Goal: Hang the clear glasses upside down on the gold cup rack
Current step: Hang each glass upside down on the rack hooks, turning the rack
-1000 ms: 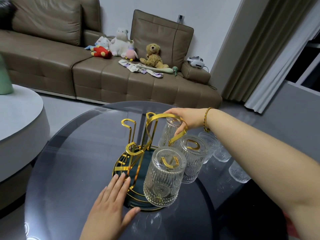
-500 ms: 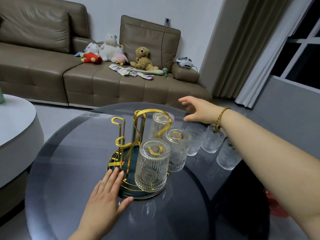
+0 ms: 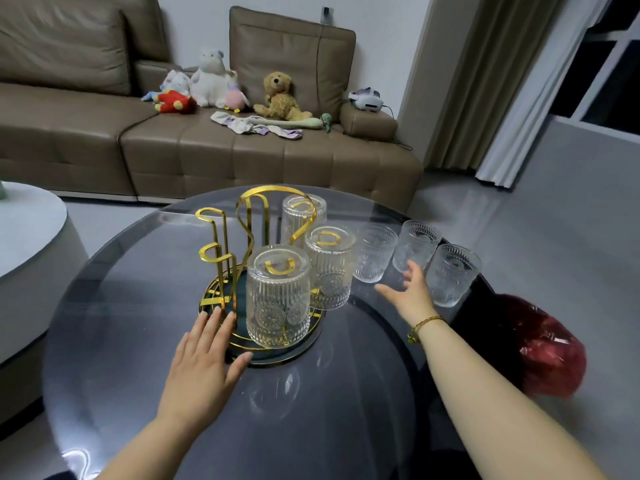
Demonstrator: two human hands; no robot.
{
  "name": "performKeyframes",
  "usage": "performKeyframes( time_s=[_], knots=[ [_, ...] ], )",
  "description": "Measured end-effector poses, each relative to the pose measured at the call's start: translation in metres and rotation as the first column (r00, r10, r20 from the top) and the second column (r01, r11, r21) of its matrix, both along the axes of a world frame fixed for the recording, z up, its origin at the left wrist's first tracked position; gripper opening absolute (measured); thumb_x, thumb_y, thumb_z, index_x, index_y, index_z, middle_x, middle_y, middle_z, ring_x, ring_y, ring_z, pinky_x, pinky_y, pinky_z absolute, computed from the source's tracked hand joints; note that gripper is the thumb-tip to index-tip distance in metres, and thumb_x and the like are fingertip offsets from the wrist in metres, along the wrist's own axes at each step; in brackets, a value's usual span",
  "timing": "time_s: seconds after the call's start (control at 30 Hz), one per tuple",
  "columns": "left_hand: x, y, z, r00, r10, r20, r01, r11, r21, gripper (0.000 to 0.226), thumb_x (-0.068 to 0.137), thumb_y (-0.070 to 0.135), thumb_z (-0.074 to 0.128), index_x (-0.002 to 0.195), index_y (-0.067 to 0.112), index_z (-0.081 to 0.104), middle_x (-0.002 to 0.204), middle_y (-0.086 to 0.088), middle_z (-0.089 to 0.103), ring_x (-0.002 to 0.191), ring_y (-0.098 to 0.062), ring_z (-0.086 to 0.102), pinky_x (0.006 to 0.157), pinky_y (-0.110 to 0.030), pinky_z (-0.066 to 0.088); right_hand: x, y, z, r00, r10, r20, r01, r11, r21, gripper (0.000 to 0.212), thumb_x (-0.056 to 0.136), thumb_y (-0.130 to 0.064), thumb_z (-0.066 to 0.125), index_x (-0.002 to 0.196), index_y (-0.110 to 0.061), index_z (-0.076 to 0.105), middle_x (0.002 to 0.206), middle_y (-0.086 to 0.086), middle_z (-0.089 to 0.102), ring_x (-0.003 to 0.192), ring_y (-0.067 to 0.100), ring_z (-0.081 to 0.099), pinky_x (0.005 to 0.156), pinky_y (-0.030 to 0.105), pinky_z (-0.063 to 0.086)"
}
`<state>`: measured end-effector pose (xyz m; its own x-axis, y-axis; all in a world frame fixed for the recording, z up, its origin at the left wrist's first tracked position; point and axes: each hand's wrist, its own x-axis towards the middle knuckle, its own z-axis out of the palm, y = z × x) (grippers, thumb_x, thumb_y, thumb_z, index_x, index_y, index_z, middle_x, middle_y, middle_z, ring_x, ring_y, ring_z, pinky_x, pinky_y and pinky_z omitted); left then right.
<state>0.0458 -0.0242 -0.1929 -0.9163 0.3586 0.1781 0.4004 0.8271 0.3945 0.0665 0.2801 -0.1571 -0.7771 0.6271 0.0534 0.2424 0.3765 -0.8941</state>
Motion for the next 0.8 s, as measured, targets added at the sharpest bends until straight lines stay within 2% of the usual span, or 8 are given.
performKeyframes(
  time_s=[0.07,0.1,0.3,0.37,0.4,0.57,0.67,0.8],
  knots=[
    [0.001,0.001,-0.001,1.0,0.002,-0.028,-0.001,1.0,0.027,0.081,0.078,0.072,0.006,0.14,0.019,0.016,0.151,0.001,0.008,0.129,-0.004,-0.009,0.114,-0.039,0.01,-0.01,-0.002,-0.009,1.0,-0.005,-0.012,0.004,1.0,-0.03,0.093,0.07,-0.017,0.071,0.138,-0.015,0.008,0.148,0.014,0.02,0.135,0.027,0.023,0.108,0.04,0.024],
    [0.001,0.002,-0.002,0.999,0.007,-0.035,-0.006,0.999,0.038,0.072,0.083,0.063,0.021,0.139,0.018,0.02,0.151,-0.001,0.012,0.129,-0.005,-0.006,0.114,-0.041,0.011,-0.015,-0.003,-0.012,1.0,-0.021,-0.022,0.02,0.999,-0.032,0.097,0.069,-0.018,0.072,0.139,-0.016,0.005,0.15,0.013,0.016,0.136,0.026,0.019,0.109,0.039,0.022],
    [-0.003,0.005,-0.008,0.999,0.016,-0.049,-0.012,0.997,0.071,0.06,0.087,0.034,0.053,0.138,0.015,0.026,0.15,-0.005,0.02,0.13,-0.006,0.0,0.112,-0.042,0.015,-0.041,0.001,-0.032,0.987,-0.101,-0.123,0.099,0.995,-0.023,0.109,0.065,-0.017,0.076,0.139,-0.015,-0.004,0.151,0.011,0.01,0.138,0.024,0.013,0.11,0.033,0.015],
    [-0.004,0.007,-0.008,0.998,0.019,-0.057,-0.014,0.996,0.09,0.061,0.086,0.04,0.051,0.136,0.013,0.03,0.149,-0.006,0.023,0.13,-0.008,0.003,0.112,-0.045,0.017,-0.051,0.004,-0.034,0.99,-0.094,-0.105,0.092,0.996,-0.017,0.109,0.065,-0.019,0.076,0.139,-0.016,-0.004,0.152,0.011,0.01,0.138,0.025,0.013,0.11,0.035,0.015],
    [-0.003,0.007,-0.006,0.998,0.021,-0.052,-0.017,0.996,0.089,0.065,0.086,0.051,0.048,0.136,0.013,0.031,0.148,-0.006,0.023,0.13,-0.009,0.005,0.111,-0.046,0.019,-0.056,0.005,-0.033,0.991,-0.097,-0.094,0.096,0.995,-0.018,0.109,0.065,-0.019,0.075,0.139,-0.016,-0.005,0.152,0.012,0.011,0.138,0.026,0.015,0.111,0.036,0.016],
    [-0.005,0.006,-0.008,0.997,0.025,-0.073,-0.021,0.998,0.057,0.107,0.065,0.082,-0.006,0.134,0.011,0.035,0.145,-0.005,0.027,0.13,-0.013,0.01,0.109,-0.047,0.023,-0.073,0.006,-0.033,0.991,-0.13,-0.024,0.129,0.991,-0.023,0.109,0.066,-0.021,0.075,0.139,-0.021,-0.005,0.149,0.011,0.023,0.131,0.033,0.031,0.106,0.042,0.028],
    [-0.006,0.006,-0.011,0.998,0.032,-0.06,-0.029,0.999,0.046,0.111,0.063,0.082,-0.012,0.134,0.01,0.035,0.146,-0.008,0.029,0.131,-0.014,0.008,0.109,-0.046,0.022,-0.075,0.006,-0.033,0.987,-0.16,0.014,0.16,0.987,-0.011,0.105,0.068,-0.022,0.073,0.138,-0.026,-0.005,0.146,0.014,0.031,0.124,0.037,0.04,0.099,0.044,0.036],
    [-0.006,0.005,-0.012,0.998,0.029,-0.064,-0.026,0.998,0.054,0.112,0.061,0.083,-0.014,0.135,0.013,0.032,0.143,0.002,0.019,0.131,-0.012,0.007,0.11,-0.046,0.022,-0.071,0.007,-0.032,0.987,-0.163,0.018,0.162,0.987,0.013,0.098,0.068,-0.024,0.072,0.138,-0.024,0.003,0.145,0.012,0.034,0.122,0.035,0.042,0.096,0.04,0.038]
  ],
)
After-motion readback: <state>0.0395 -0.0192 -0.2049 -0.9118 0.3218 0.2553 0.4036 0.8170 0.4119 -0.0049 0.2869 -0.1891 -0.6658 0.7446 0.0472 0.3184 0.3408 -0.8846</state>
